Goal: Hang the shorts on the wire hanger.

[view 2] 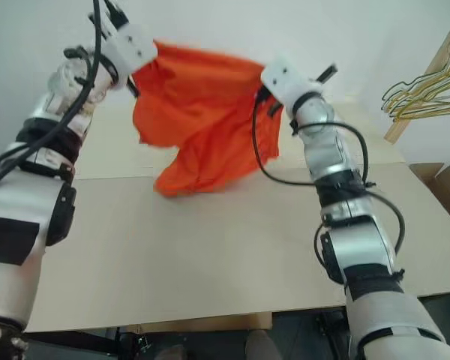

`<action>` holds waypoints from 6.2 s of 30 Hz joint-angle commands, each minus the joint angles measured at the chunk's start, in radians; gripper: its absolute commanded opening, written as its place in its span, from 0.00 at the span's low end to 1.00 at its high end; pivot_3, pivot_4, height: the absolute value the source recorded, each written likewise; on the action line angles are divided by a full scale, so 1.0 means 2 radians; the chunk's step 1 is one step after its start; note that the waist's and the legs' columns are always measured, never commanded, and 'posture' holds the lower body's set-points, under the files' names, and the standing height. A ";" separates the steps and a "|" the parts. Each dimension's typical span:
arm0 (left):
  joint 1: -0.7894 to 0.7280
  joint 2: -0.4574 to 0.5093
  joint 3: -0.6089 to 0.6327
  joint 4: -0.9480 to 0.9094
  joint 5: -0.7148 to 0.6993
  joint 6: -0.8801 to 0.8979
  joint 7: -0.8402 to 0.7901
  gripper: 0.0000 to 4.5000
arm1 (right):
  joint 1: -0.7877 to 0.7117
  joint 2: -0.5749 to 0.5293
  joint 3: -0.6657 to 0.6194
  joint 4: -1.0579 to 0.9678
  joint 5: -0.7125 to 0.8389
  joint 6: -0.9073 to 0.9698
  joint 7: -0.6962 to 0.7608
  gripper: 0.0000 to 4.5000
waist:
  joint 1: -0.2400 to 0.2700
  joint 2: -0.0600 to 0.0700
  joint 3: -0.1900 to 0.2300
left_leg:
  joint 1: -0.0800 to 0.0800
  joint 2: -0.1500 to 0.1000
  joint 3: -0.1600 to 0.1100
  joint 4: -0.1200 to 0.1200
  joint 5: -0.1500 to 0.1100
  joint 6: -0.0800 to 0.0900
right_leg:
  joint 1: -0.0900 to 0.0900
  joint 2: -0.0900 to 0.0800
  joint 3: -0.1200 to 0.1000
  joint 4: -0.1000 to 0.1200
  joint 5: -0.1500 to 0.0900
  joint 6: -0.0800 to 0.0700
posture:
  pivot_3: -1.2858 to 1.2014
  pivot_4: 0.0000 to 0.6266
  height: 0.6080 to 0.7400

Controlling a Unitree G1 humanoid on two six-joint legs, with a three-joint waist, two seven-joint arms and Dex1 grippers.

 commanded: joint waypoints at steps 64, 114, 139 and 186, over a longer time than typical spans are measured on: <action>0.348 0.171 -0.023 -0.403 -0.155 -0.006 -0.603 0.01 | 0.439 -0.261 0.038 -0.334 0.170 -0.135 0.461 0.00 | 0.004 0.001 -0.005 | 0.032 0.000 -0.002 -0.001 -0.009 0.023 | 0.043 0.001 -0.004 -0.017 -0.002 0.002 | 0.47 0.00 1.00; 0.783 0.394 0.148 -0.839 -0.462 0.081 -0.735 0.01 | 0.416 -0.249 0.110 -0.128 -0.091 -0.486 0.191 0.00 | 0.003 0.002 -0.003 | 0.031 -0.004 0.000 -0.002 -0.006 0.022 | 0.038 -0.002 -0.002 -0.012 -0.002 0.004 | 0.49 0.05 1.00; 0.692 0.328 0.147 -0.779 -0.397 0.102 -0.720 0.94 | 0.816 -0.450 -0.084 -0.466 0.123 -0.316 0.311 0.88 | 0.001 0.002 -0.003 | 0.028 -0.001 0.001 -0.001 -0.007 0.023 | 0.036 0.001 -0.001 -0.012 -0.002 0.002 | 0.46 0.04 1.00; 0.524 0.059 0.093 -0.761 -0.425 0.263 -0.546 0.95 | 0.430 -0.135 -0.198 -0.432 0.259 0.590 0.094 0.01 | 0.010 0.002 -0.005 | 0.025 -0.001 0.000 -0.001 -0.007 0.023 | 0.034 0.002 -0.001 -0.013 -0.001 0.003 | 0.46 0.02 1.00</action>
